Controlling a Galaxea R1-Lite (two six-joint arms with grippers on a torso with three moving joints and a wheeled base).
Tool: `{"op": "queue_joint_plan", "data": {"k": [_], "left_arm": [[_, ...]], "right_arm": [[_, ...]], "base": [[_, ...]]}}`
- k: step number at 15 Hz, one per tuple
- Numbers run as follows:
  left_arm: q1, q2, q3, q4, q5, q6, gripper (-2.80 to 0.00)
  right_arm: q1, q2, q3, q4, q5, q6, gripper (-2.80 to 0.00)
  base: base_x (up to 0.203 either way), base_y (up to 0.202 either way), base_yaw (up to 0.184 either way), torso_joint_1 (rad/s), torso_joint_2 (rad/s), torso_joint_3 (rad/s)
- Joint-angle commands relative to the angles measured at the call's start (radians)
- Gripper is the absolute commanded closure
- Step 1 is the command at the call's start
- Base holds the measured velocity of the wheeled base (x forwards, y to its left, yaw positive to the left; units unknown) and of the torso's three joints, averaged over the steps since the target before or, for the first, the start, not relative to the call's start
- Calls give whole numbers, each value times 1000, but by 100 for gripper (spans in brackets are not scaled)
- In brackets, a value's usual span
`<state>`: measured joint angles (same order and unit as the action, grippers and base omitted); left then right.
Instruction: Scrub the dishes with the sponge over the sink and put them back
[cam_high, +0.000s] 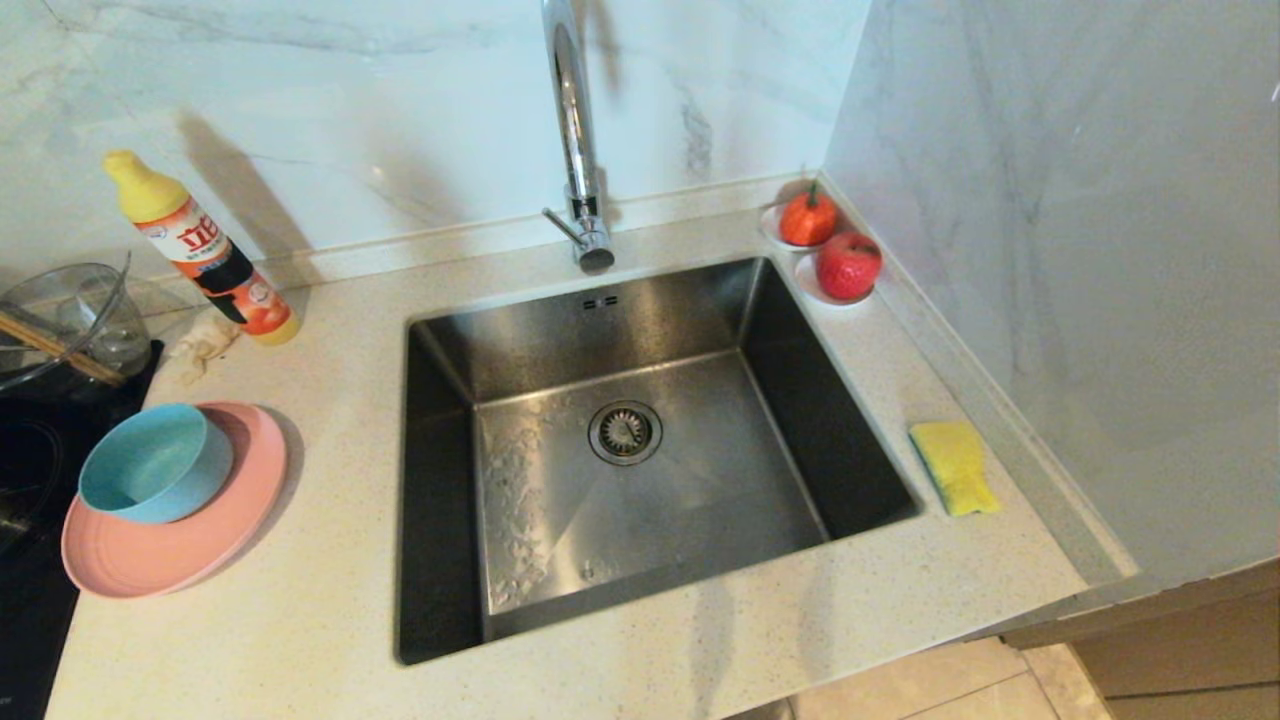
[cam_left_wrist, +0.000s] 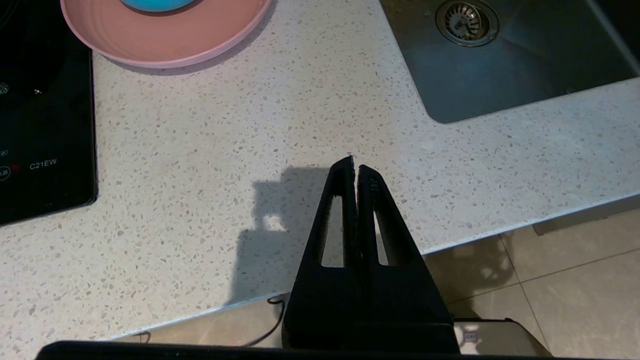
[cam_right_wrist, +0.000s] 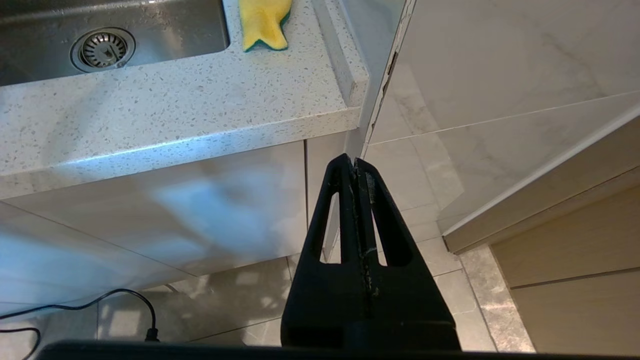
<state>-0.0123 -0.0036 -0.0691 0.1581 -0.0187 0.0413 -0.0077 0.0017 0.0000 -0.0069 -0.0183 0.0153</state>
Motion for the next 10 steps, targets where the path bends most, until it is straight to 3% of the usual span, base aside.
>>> {"op": "queue_joint_plan", "data": {"k": [1, 10], "left_arm": [[0, 1, 0, 3, 0, 0, 0], [0, 1, 0, 3, 0, 0, 0]], "right_arm": [[0, 1, 0, -1, 0, 2, 0], [0, 1, 0, -1, 1, 3, 0]], "base": [[0, 0, 0, 0, 0, 0], [0, 0, 0, 0, 0, 0]]}}
